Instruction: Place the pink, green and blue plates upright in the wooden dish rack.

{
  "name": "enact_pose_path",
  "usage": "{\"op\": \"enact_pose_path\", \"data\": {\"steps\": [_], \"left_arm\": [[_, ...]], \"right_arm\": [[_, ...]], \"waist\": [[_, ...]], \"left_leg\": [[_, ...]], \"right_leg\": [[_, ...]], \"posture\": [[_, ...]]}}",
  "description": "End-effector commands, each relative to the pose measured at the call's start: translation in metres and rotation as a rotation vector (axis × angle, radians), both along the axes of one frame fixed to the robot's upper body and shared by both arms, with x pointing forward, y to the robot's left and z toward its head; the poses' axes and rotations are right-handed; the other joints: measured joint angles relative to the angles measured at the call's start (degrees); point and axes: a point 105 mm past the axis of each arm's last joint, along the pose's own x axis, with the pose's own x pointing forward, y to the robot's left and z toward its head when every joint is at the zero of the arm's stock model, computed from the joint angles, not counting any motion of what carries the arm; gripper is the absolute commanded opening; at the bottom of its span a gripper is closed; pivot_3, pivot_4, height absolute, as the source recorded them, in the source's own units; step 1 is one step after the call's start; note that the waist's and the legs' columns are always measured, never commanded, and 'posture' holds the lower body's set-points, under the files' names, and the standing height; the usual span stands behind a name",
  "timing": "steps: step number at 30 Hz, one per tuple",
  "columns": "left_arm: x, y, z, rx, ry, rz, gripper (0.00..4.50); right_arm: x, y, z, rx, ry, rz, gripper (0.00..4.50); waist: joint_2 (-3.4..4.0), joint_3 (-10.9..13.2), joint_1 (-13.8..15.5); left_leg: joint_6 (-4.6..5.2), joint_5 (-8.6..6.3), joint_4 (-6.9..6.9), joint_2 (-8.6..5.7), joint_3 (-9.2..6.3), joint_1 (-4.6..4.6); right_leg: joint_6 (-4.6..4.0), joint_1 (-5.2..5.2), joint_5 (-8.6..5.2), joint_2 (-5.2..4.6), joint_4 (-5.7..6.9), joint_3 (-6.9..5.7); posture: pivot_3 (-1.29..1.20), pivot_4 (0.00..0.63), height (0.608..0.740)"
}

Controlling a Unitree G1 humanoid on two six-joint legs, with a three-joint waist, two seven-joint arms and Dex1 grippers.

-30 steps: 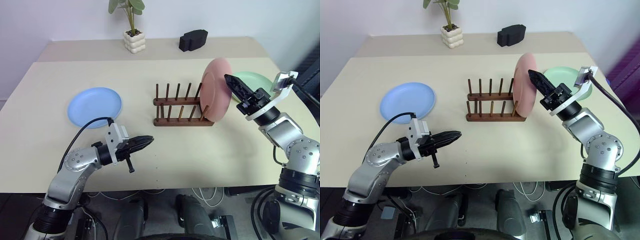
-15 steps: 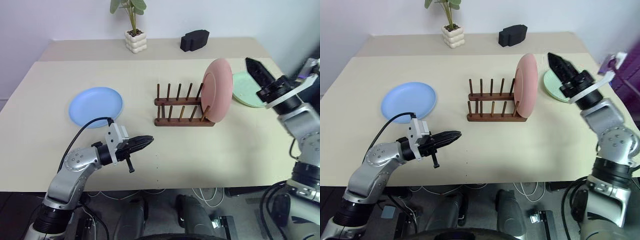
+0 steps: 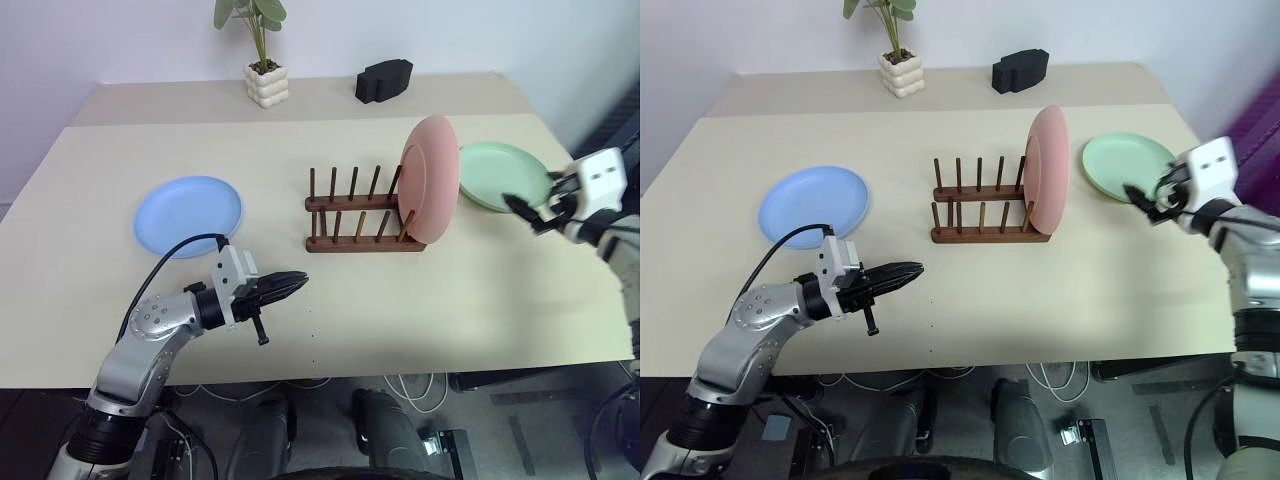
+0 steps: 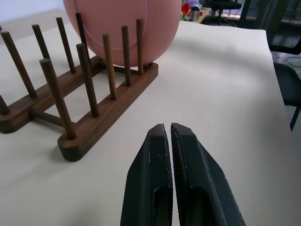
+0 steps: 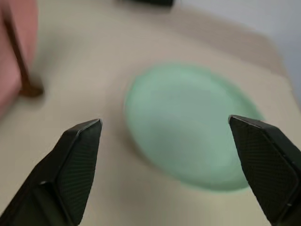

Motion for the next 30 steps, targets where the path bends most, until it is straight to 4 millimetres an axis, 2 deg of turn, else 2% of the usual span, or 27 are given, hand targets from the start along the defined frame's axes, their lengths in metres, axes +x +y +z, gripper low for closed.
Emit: {"op": "enact_pose_path", "data": {"steps": [1, 9, 15, 18, 24, 25, 30], "left_arm": [[0.000, -0.002, 0.007, -0.008, -0.029, -0.017, 0.14], [-0.001, -0.001, 0.007, -0.007, -0.032, 0.002, 0.14], [-0.002, 0.000, 0.006, -0.006, -0.030, 0.011, 0.14], [-0.003, 0.001, 0.006, -0.003, -0.032, 0.018, 0.14], [-0.004, 0.003, 0.006, 0.002, -0.031, 0.026, 0.14], [-0.004, 0.004, 0.006, 0.002, -0.030, 0.026, 0.14], [-0.004, 0.003, 0.005, 0.004, -0.028, 0.021, 0.14]], "right_arm": [[0.014, 0.003, -0.001, -0.156, -0.007, 0.020, 4.39], [0.041, 0.004, -0.032, -0.311, 0.093, -0.020, 4.46], [0.050, -0.001, -0.042, -0.297, 0.125, -0.122, 4.46], [0.051, -0.005, -0.044, -0.295, 0.130, -0.163, 3.61], [0.050, -0.007, -0.046, -0.291, 0.124, -0.175, 0.45], [0.050, -0.007, -0.046, -0.291, 0.121, -0.175, 0.07], [0.048, -0.012, -0.042, -0.311, 0.081, -0.194, 0.07]], "waist": [[0.02, 0.01, 0.00], [0.01, 0.01, -0.05], [-0.02, 0.00, -0.08], [-0.03, -0.01, 0.01], [-0.02, 0.00, 0.07], [-0.02, -0.01, 0.03], [-0.06, -0.03, -0.03]], "left_leg": [[0.00, 0.00, 0.00, -0.01, 0.02, 0.00], [0.00, 0.00, -0.01, -0.01, 0.05, 0.00], [0.00, 0.00, 0.01, -0.02, 0.05, 0.01], [0.00, 0.00, 0.01, -0.02, 0.05, 0.01], [0.00, 0.01, 0.02, -0.04, 0.05, 0.01], [0.00, 0.01, 0.01, -0.04, 0.05, 0.01], [0.00, 0.01, 0.01, -0.04, 0.05, 0.03]], "right_leg": [[0.00, 0.00, 0.00, 0.00, 0.00, 0.01], [0.00, -0.01, 0.01, -0.02, 0.00, 0.01], [-0.02, 0.01, 0.03, -0.04, 0.01, 0.02], [-0.02, 0.03, 0.03, -0.04, 0.00, 0.02], [-0.02, 0.03, 0.03, -0.07, 0.00, 0.02], [-0.02, 0.03, 0.03, -0.07, 0.01, 0.02], [-0.02, 0.05, 0.03, -0.04, 0.01, 0.02]], "posture": [[0.00, 0.150, 0.730], [0.00, 0.150, 0.730], [0.00, 0.150, 0.730], [0.00, 0.150, 0.730], [0.00, 0.150, 0.730], [0.00, 0.150, 0.730], [0.00, 0.150, 0.730]]}}
